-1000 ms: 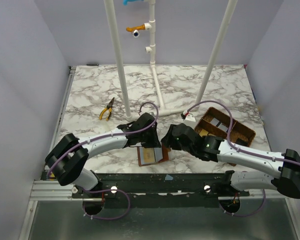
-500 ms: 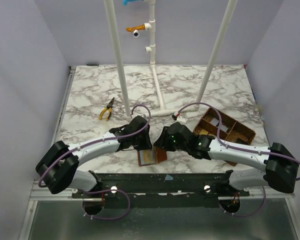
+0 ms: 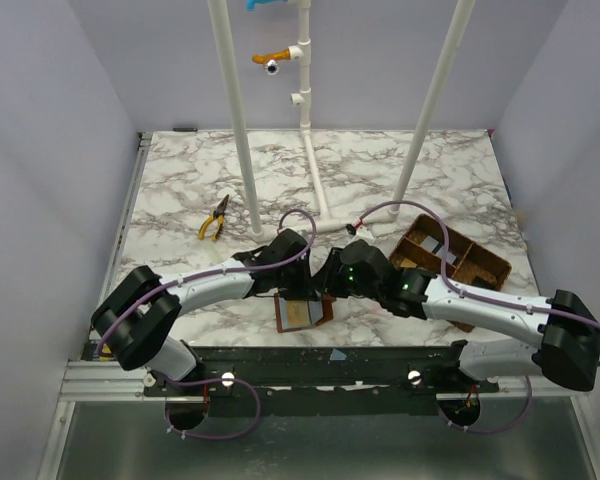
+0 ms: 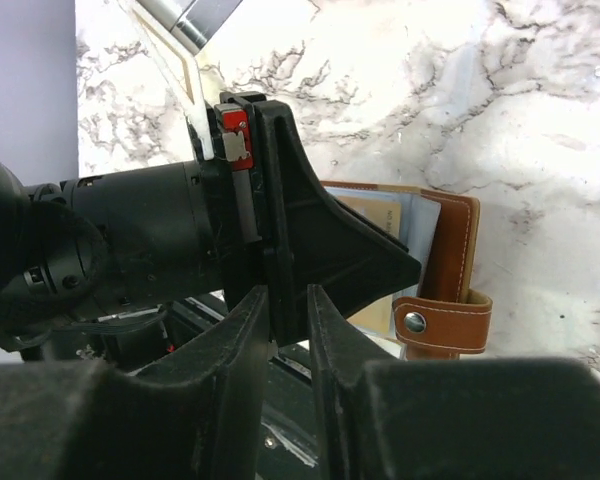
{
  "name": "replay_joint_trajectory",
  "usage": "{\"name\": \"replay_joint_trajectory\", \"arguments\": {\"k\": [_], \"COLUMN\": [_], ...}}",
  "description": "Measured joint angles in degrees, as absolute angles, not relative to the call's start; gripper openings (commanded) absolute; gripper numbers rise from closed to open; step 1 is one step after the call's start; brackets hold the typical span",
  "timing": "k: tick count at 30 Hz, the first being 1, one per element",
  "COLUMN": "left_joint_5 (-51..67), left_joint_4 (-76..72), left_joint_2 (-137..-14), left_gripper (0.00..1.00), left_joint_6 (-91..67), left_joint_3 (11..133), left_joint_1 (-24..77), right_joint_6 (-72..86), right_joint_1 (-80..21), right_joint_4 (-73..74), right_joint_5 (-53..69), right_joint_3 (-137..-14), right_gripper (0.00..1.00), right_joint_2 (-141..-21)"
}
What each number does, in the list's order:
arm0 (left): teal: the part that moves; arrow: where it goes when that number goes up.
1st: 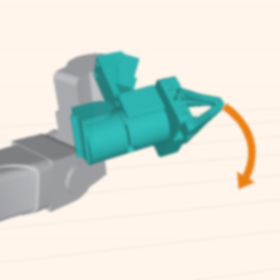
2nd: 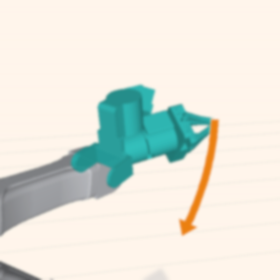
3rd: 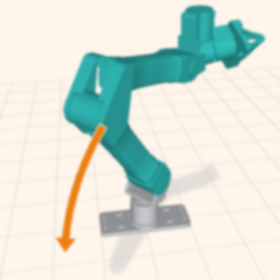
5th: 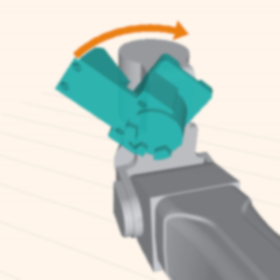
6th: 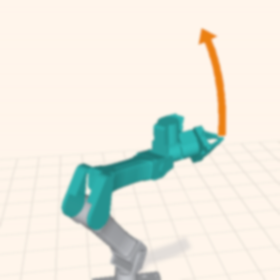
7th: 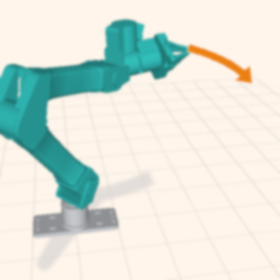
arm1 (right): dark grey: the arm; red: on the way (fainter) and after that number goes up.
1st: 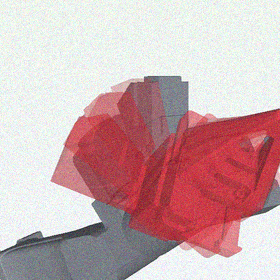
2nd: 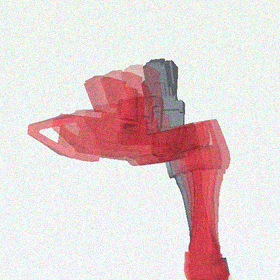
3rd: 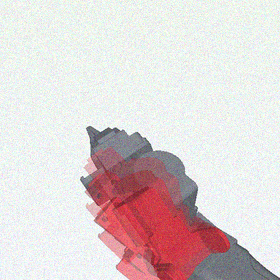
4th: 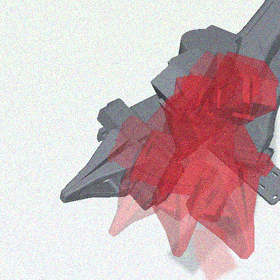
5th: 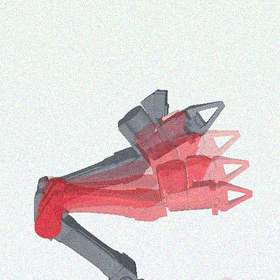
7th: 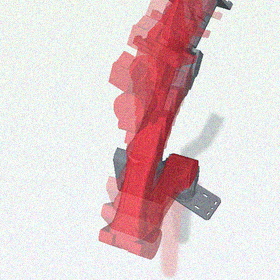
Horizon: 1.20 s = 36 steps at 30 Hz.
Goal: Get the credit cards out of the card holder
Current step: Open the card holder at the center of the board.
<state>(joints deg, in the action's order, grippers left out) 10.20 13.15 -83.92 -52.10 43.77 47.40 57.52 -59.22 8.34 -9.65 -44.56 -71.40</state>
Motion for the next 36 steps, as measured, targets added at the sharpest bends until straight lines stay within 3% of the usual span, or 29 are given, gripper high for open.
{"name": "replay_joint_trajectory", "arguments": {"k": [10, 22, 36], "left_joint_5": [13.3, 14.1, 13.4], "left_joint_4": [12.6, 10.7, 11.3], "left_joint_2": [-89.3, -89.0, -85.8], "left_gripper": [0.17, 0.14, 0.14], "left_joint_6": [-52.6, -54.3, -54.0], "left_joint_3": [45.1, 44.4, 43.9], "left_joint_1": [47.5, 46.5, 46.5], "right_joint_6": [62.2, 68.0, 68.4], "right_joint_1": [-58.8, -58.9, -58.9], "right_joint_4": [-2.0, -7.0, -1.0], "right_joint_5": [-7.6, -8.1, -11.0], "right_joint_3": [-35.5, -26.0, -29.7], "right_gripper": [0.06, 0.03, 0.01], "right_joint_2": [-70.1, -62.2, -71.9]}}
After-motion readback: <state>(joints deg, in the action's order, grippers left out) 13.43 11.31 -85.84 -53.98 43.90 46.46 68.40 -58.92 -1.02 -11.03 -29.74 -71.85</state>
